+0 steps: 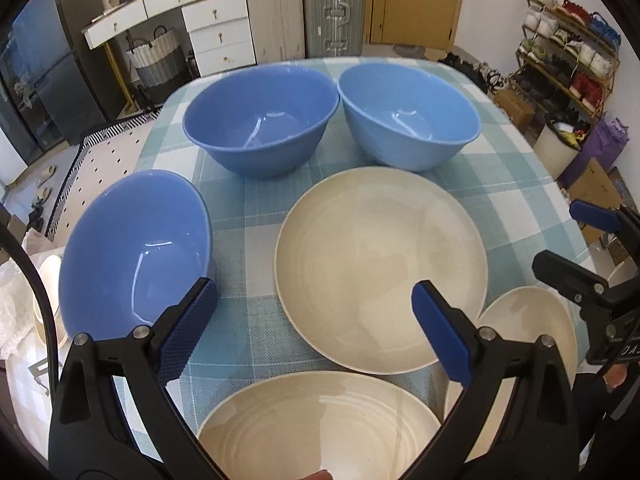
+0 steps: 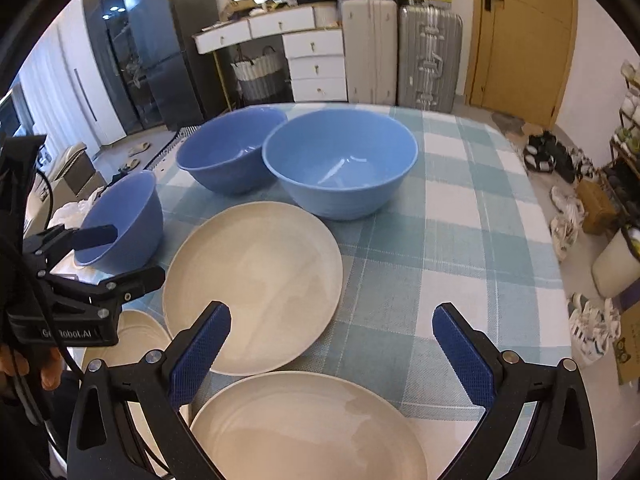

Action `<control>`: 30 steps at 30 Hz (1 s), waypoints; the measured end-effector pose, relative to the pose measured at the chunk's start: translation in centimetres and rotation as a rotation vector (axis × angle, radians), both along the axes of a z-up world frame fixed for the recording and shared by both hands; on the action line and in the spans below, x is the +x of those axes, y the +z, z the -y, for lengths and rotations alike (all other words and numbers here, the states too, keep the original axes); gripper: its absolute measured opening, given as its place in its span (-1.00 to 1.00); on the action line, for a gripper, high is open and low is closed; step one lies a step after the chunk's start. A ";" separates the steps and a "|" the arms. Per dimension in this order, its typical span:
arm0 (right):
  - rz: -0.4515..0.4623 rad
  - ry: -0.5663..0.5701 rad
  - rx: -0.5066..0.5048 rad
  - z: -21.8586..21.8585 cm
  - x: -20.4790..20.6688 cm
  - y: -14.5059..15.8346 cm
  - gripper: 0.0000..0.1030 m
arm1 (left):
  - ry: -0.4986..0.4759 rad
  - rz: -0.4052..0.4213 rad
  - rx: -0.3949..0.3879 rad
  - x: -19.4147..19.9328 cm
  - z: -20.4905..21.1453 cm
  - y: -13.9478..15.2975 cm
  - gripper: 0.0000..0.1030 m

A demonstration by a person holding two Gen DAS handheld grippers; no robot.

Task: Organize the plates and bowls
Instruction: 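Move both grippers forward toward the rim of the large cream plate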

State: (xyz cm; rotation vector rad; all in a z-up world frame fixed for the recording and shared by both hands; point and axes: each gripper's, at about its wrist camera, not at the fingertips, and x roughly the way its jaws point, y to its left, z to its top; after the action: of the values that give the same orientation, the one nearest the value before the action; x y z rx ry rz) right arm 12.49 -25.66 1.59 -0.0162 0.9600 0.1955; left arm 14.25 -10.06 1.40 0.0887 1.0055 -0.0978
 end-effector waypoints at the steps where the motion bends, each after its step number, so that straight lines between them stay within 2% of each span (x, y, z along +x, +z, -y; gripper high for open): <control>1: -0.008 -0.006 -0.003 0.0 0.2 -0.2 1.00 | -0.002 -0.005 -0.001 0.2 0.0 -0.2 0.89; 17: -0.141 -0.027 0.019 0.6 3.3 -3.9 0.99 | 0.008 -0.096 0.029 3.3 -0.1 -4.2 0.85; 22: -0.189 -0.019 0.022 0.2 4.1 -4.8 0.75 | 0.015 -0.109 0.022 3.9 -0.2 -4.8 0.83; 30: -0.254 -0.032 0.037 0.1 5.2 -6.4 0.57 | 0.011 -0.117 0.028 4.6 -0.1 -5.4 0.74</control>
State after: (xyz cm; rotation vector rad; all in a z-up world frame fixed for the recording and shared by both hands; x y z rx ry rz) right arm 17.72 -25.78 -4.84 0.0592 1.2084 0.1881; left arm 18.89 -9.96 -4.03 0.1038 1.1239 -0.0797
